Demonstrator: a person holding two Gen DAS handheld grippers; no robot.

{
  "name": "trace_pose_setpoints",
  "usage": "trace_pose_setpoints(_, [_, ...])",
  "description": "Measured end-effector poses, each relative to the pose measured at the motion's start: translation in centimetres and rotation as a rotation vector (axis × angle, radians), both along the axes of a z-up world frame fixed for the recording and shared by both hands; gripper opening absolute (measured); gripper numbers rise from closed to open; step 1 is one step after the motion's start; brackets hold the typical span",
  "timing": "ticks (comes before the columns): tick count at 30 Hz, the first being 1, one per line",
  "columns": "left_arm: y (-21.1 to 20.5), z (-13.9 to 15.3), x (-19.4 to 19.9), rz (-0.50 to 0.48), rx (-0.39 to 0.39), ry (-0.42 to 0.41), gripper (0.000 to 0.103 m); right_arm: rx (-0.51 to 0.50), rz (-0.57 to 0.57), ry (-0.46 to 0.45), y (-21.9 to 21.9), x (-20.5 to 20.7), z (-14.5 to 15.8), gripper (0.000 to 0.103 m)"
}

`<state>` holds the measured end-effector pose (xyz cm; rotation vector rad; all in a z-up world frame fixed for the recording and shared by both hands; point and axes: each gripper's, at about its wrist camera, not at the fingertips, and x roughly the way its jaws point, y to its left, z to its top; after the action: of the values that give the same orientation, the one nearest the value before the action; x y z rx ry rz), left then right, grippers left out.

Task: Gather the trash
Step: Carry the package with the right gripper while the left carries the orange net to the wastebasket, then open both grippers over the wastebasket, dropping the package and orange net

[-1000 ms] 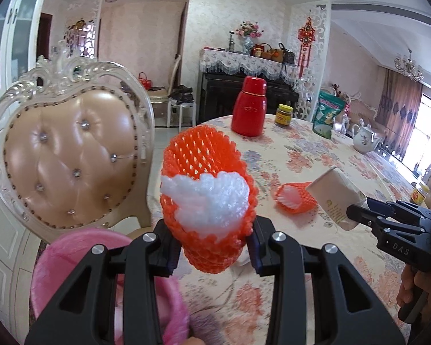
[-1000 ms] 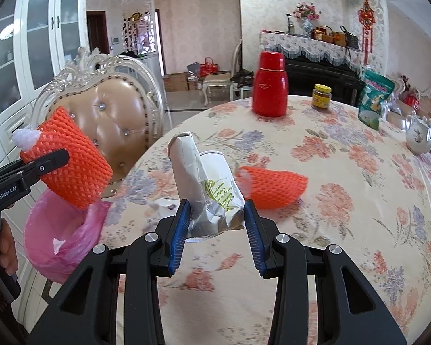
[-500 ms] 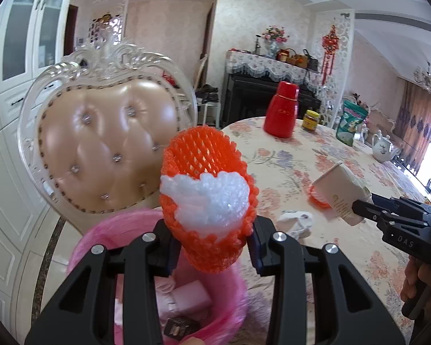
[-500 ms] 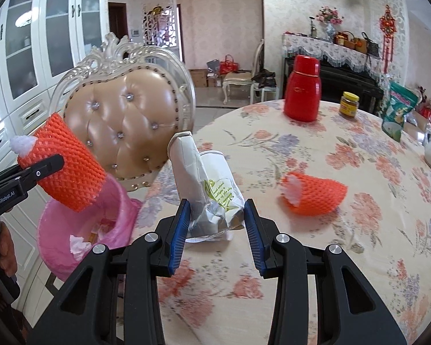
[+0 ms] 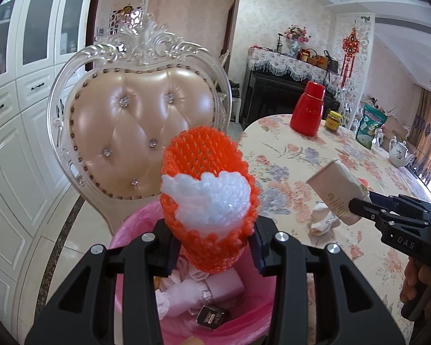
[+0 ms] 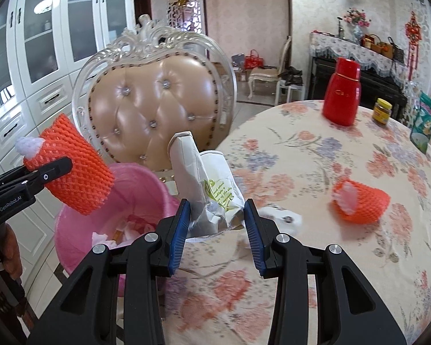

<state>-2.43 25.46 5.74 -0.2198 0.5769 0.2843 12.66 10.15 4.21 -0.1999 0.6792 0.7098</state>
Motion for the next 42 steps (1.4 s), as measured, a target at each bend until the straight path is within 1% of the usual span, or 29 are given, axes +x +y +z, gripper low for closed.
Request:
trace_pose_setpoints(10, [1.6,-0.7,-1.1,0.032,0.0,0.031,0.04,-0.019,0.086,0.019,4.9,-1.6,-0.8,0.038])
trace_pose_setpoints(17, [2.5,-0.9,-1.8,0.043,-0.007,0.043,0.043,-0.032,0.132,0.033,7.5,-2.5,-1.5,0.038])
trace_pose_setpoints(20, [2.9,-1.0,-2.0,0.041,-0.015,0.046,0.049,-0.041,0.151,0.04,8.4,-2.7,-1.8,0.039])
trace_pose_setpoints(22, [3.2,-1.1,-2.1,0.047,-0.016,0.047,0.058,-0.045,0.16,0.043,8.8,-2.8,-2.0,0.039])
trace_pose_setpoints(24, [3.4,-1.1,-2.2,0.047,-0.017,0.048,0.062,-0.049,0.164,0.046,9.2,-2.8,-2.1,0.039])
trace_pose_setpoints(25, [3.4,-1.1,-2.2,0.049,-0.015,0.049,0.064,-0.051,0.165,0.047,9.3,-2.8,-2.2,0.04])
trace_pose_setpoints(27, [3.6,-1.0,-2.3,0.055,-0.013,0.049,0.071,-0.052,0.166,0.048,9.4,-2.9,-2.2,0.047])
trace_pose_setpoints(28, [3.6,-1.0,-2.3,0.056,-0.014,0.047,0.071,-0.053,0.163,0.043,9.4,-2.9,-2.2,0.052])
trace_pose_setpoints(35, [3.5,-0.9,-2.1,0.056,-0.016,0.043,0.071,-0.054,0.143,0.038,8.5,-2.4,-2.0,0.053])
trace_pose_setpoints(42, [2.3,-0.8,-0.9,0.035,-0.013,0.038,0.071,-0.051,0.082,0.03,5.3,-0.9,-1.8,0.056])
